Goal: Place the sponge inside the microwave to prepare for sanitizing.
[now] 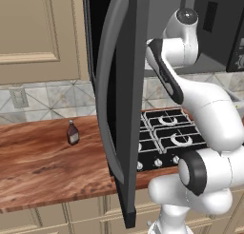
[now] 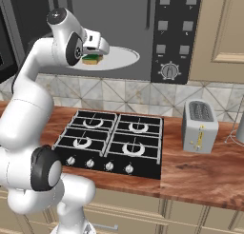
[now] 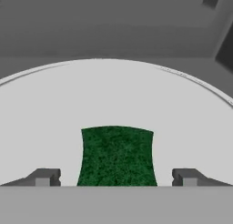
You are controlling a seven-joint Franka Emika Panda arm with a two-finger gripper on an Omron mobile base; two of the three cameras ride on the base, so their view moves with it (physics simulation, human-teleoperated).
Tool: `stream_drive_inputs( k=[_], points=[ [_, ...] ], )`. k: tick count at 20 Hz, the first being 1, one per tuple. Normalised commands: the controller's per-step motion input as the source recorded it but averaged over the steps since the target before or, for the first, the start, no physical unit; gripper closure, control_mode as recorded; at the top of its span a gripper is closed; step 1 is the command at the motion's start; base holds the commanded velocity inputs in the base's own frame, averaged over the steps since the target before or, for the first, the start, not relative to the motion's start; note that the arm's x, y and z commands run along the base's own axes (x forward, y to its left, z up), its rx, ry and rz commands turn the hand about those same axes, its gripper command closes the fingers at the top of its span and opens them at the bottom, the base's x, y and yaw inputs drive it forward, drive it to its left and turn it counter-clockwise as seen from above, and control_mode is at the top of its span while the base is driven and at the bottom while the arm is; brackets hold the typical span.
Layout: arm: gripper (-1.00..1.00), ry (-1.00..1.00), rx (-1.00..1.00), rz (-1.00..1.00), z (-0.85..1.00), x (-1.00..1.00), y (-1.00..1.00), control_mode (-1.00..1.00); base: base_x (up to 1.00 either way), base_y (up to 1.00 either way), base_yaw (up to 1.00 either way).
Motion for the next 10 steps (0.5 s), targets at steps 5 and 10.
stream_drive_inputs(
  k=[5, 10],
  points=[
    [-1.00, -0.06, 0.00, 0.00, 0.20, -0.38, 0.00, -1.00, 0.00, 0.00, 0.00],
    [-1.00, -0.01, 0.00, 0.00, 0.10, -0.60, 0.00, -1.00, 0.00, 0.00, 0.00]
  ],
)
